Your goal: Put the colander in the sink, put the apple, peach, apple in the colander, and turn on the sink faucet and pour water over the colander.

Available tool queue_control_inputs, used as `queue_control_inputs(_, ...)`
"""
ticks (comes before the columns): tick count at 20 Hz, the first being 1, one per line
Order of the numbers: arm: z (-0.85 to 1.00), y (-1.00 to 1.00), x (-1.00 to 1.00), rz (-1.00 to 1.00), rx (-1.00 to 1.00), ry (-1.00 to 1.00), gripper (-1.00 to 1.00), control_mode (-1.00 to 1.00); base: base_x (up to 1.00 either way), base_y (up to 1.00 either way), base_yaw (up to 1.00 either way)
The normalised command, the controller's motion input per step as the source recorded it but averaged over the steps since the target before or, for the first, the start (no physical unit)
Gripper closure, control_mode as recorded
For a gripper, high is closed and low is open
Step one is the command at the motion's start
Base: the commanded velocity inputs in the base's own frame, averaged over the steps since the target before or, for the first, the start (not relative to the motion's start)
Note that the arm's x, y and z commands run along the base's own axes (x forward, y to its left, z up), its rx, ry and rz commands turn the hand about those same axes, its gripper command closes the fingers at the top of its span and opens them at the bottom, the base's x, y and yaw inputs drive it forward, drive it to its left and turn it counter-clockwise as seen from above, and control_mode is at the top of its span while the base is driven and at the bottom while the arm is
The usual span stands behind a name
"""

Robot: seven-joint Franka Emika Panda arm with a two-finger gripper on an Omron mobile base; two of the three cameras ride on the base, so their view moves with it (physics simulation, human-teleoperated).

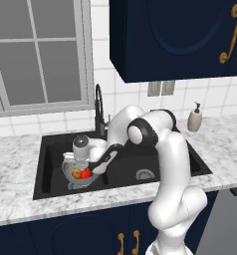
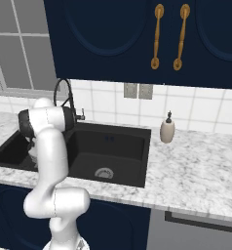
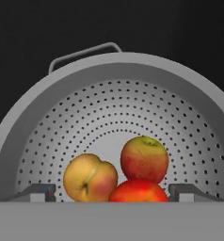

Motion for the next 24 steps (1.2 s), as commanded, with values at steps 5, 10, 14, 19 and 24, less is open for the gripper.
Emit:
queue_control_inputs(5, 0.30, 0.00, -0.05, 0.00, 0.00, 0.00, -1.00, -1.00, 0.00, 0.00, 0.00)
queue_control_inputs(10, 0.53, -0.02, -0.42, 0.00, 0.00, 0.01, -1.00, -1.00, 0.00, 0.00, 0.00)
queue_control_inputs(14, 0.48, -0.33, -0.68, 0.00, 0.00, 0.01, -1.00, -1.00, 0.00, 0.00, 0.00)
queue_control_inputs(19, 0.73, -0.58, -0.57, 0.00, 0.00, 0.01, -1.00, -1.00, 0.00, 0.00, 0.00)
queue_control_inputs(24, 1.00, -0.09, -0.39, 0.00, 0.00, 0.13, -1.00, -1.00, 0.00, 0.00, 0.00)
